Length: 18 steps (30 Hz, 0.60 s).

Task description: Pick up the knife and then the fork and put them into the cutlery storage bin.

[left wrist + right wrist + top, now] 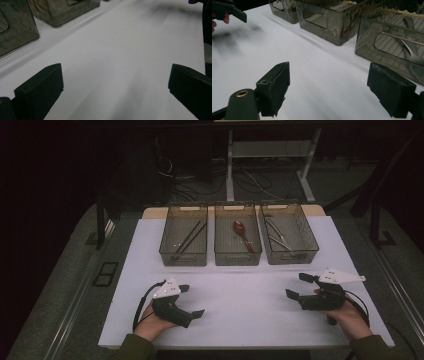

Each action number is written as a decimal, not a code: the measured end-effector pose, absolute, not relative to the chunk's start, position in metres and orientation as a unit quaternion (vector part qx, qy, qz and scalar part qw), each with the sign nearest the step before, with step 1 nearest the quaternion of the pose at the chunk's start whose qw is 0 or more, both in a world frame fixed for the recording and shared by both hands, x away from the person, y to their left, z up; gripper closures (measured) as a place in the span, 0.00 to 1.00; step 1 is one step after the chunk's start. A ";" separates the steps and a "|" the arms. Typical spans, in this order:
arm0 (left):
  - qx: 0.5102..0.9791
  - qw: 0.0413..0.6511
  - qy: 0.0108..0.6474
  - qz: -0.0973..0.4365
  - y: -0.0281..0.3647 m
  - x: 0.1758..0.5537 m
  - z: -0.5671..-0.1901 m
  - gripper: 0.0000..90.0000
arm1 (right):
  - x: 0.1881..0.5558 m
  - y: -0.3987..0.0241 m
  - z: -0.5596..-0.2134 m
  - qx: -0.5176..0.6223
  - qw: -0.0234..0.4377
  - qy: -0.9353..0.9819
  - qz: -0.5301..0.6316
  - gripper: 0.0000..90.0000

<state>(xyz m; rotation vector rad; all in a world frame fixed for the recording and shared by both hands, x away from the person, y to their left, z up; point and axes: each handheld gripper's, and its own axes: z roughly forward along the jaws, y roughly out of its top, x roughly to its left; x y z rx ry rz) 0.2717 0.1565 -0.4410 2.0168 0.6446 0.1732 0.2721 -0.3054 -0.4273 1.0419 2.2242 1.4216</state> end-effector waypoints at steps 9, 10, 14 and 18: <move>0.832 0.484 0.262 0.072 0.157 0.272 -0.440 0.00 | 0.265 -0.309 -0.433 0.370 0.150 0.777 0.487 0.20; 0.831 0.485 0.263 0.072 0.156 0.272 -0.441 0.00 | 0.264 -0.309 -0.434 0.373 0.149 0.776 0.487 0.20; 0.831 0.485 0.263 0.071 0.157 0.272 -0.441 0.00 | 0.262 -0.309 -0.437 0.375 0.148 0.772 0.492 0.20; 0.830 0.486 0.263 0.072 0.157 0.272 -0.440 0.00 | 0.262 -0.307 -0.440 0.375 0.149 0.773 0.489 0.20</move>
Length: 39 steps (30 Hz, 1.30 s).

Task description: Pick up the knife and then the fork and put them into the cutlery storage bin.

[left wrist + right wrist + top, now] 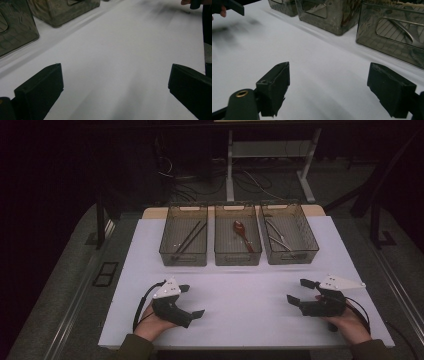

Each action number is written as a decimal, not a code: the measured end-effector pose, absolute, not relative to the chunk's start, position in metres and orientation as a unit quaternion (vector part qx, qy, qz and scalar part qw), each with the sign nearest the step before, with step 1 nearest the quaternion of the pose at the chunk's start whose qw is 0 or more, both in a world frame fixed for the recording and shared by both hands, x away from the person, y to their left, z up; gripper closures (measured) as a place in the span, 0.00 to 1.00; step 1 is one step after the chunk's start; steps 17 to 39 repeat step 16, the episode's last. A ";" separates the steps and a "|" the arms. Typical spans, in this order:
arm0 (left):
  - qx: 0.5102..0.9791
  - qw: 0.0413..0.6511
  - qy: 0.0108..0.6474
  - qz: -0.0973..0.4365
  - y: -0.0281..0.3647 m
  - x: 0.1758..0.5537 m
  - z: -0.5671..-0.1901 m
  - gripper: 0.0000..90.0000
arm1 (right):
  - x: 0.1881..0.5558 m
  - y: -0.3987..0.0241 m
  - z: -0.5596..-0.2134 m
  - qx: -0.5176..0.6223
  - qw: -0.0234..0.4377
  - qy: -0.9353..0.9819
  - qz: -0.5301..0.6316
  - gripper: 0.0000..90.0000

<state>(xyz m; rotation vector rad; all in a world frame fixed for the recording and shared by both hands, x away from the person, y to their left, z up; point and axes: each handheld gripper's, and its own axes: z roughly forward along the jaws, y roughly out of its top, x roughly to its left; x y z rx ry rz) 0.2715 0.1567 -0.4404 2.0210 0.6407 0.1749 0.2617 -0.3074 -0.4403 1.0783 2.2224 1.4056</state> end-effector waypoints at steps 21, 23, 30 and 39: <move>0.831 0.485 0.264 0.071 0.157 0.272 -0.441 0.00 | 0.256 -0.304 -0.443 0.368 0.145 0.778 0.488 0.19; 0.831 0.485 0.264 0.071 0.157 0.272 -0.441 0.00 | 0.256 -0.304 -0.443 0.368 0.145 0.778 0.488 0.19; 0.831 0.485 0.264 0.071 0.157 0.272 -0.441 0.00 | 0.256 -0.304 -0.443 0.368 0.145 0.778 0.488 0.19; 0.831 0.485 0.264 0.071 0.157 0.272 -0.441 0.00 | 0.256 -0.304 -0.443 0.368 0.145 0.778 0.488 0.19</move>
